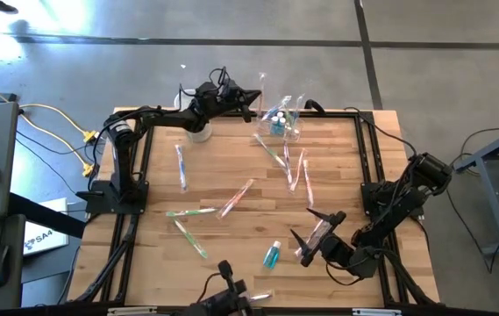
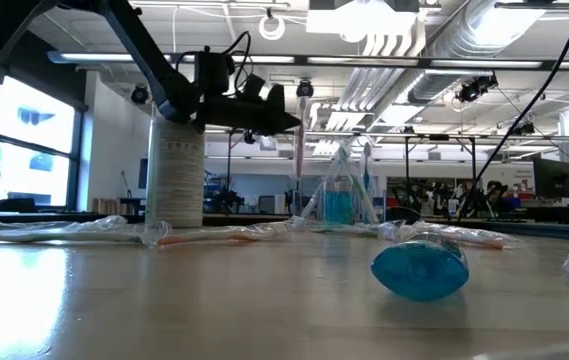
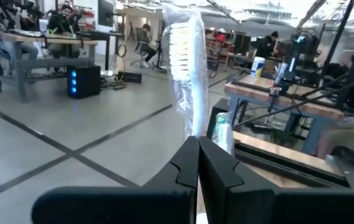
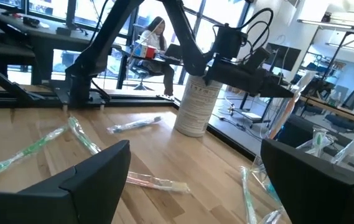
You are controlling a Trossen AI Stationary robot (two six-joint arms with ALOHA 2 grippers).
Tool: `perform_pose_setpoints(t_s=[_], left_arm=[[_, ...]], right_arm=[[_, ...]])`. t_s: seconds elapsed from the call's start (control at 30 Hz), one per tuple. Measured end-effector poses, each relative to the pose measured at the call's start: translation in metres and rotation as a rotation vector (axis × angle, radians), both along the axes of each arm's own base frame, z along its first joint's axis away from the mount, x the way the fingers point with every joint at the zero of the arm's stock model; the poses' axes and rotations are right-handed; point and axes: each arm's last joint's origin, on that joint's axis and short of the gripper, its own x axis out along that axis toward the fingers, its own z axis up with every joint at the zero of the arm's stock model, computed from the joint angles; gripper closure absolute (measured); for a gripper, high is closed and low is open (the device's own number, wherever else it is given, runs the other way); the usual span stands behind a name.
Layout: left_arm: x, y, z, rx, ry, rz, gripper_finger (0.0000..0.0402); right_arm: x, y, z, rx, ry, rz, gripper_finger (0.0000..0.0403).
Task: Pick & Place toothbrushing station
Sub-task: Put the orange toothbrush into the transparent organizer
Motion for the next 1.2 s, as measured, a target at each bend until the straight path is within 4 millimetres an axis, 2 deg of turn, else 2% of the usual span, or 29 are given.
perform_pose_setpoints(t_s=[0.53,0.63,0.8,0.97,1.1,1.2], left_arm=[[0.009,-0.008,-0.002,0.059,0.034,0.002,0.0402],[0.010,-0.008,0.012,0.083,0.014,-0.009,0.0402],[0.027,-0.014,0.033,0.071,0.030,-0.040,0.0402],[0.046,-0.027,0.052,0.081,0.078,0.075,0.0402],[0.048,-0.027,0.060,0.071,0.043,0.064,0.0402],[0.044,-0.019,0.057,0.033,0.008,0.023,0.0402]], right_arm=[[0.002,-0.002,-0.001,-0.012,0.009,-0.010,0.0050],[0.002,-0.002,-0.002,-0.020,0.017,-0.010,0.0050],[0.002,-0.002,-0.003,-0.032,0.026,-0.011,0.0050],[0.002,-0.002,-0.003,-0.024,0.019,-0.009,0.0050],[0.001,-0.001,-0.003,-0.006,0.005,-0.006,0.0050],[0.000,0.000,-0.003,-0.003,0.003,0.001,0.0050]])
